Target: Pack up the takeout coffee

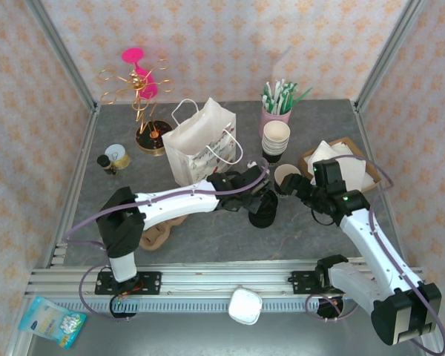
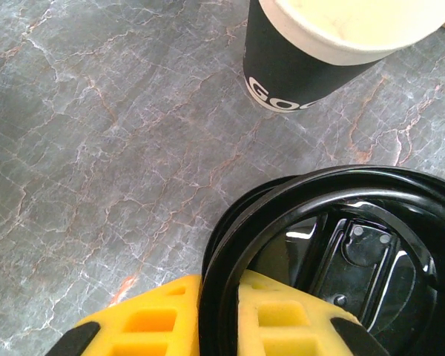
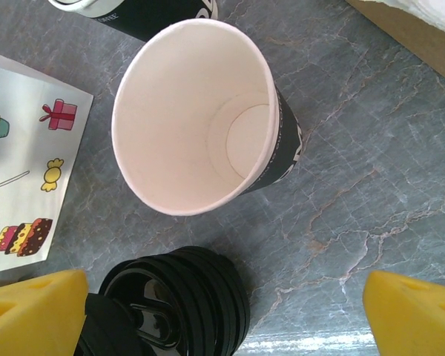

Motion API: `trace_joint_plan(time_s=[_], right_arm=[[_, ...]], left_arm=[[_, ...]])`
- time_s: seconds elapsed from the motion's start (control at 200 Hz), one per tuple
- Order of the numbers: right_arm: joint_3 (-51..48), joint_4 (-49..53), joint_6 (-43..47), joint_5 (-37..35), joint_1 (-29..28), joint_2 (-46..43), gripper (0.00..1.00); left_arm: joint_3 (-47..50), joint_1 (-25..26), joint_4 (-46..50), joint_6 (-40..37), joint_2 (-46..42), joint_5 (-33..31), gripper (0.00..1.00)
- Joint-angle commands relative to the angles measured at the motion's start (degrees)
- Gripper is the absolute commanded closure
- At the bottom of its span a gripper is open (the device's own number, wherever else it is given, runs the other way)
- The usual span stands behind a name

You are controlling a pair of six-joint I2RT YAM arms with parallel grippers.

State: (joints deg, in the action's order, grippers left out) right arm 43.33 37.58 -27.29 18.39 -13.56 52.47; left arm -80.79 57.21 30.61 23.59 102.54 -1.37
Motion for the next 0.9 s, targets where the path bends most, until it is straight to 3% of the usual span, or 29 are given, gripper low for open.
trace_joint_plan(time_s=[0.0,0.21,0.45,0.656,0.896], right_arm=[[3.62,1.63,-1.15,1.61,0.65,-2.3,0.05],[9.28,0.9,-4.36,6.62,0.64,-7.16,0.04],[14.39,-4.52,-7.17,14.8,0.7,-9.78,0.04],[17.19,-14.24,-13.46,23.17,0.65,-11.41,0.02],[17.0,-26.07,-22.09,28.81,0.72,-10.81,0.0]], left_arm=[[1.59,-0.55,-1.72,2.83,-3.79,1.77,0.84],[5.37,-2.54,-8.71,9.61,-10.52,7.13,0.84],[12.23,-5.67,-23.83,24.93,-20.05,16.75,0.84],[17.81,-8.96,-42.2,40.13,-24.73,25.01,0.84],[19.44,-10.94,-63.04,55.14,-22.75,32.22,0.85]])
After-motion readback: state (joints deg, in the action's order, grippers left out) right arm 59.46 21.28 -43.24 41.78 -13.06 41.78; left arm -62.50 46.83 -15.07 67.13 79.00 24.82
